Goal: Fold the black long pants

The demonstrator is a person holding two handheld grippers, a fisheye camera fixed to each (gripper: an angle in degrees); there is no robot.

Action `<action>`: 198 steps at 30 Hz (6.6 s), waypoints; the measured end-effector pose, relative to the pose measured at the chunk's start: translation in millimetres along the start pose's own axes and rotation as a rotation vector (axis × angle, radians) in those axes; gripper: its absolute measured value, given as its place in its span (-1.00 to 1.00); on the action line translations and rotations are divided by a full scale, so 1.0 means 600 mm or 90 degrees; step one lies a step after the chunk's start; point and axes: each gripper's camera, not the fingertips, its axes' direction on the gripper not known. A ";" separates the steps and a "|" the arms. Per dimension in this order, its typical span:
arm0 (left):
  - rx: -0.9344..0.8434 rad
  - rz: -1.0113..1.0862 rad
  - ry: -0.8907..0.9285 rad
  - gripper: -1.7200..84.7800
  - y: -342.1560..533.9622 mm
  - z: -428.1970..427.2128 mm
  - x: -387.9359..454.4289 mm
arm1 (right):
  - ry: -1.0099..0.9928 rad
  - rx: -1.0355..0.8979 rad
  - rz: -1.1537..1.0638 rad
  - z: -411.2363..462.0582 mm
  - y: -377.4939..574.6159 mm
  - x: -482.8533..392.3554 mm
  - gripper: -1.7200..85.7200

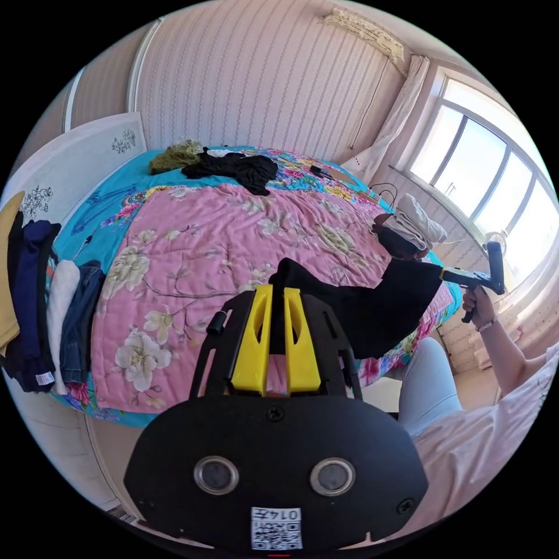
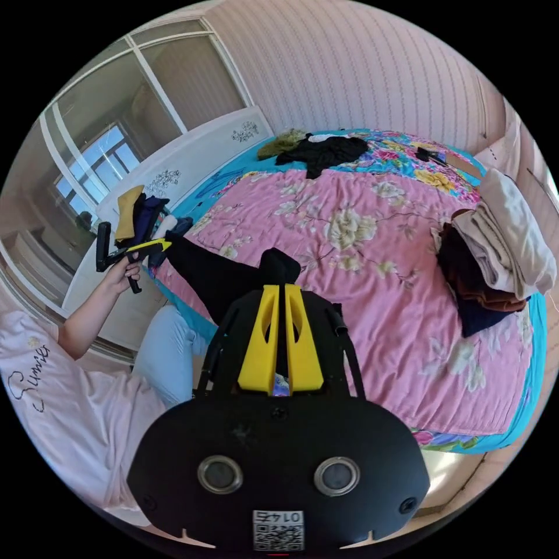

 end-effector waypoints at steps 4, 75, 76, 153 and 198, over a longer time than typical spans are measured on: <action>0.106 0.018 -0.029 -0.87 -0.061 -0.110 -0.008 | 0.055 0.161 0.054 -0.149 0.013 0.049 -0.95; 0.292 0.233 0.489 -0.97 0.011 -0.433 0.252 | -0.095 0.063 -0.194 -0.069 -0.526 -0.217 -0.93; 0.324 0.241 0.521 -0.97 -0.012 -0.447 0.262 | -0.072 0.094 -0.197 -0.113 -0.530 -0.215 -0.93; -0.278 0.303 -0.029 -0.83 0.018 0.520 0.108 | 0.050 -0.119 0.302 0.043 0.071 0.273 -0.88; -0.294 0.364 0.030 -0.87 0.103 0.742 0.149 | 0.060 -0.202 0.216 0.095 0.083 0.474 -0.83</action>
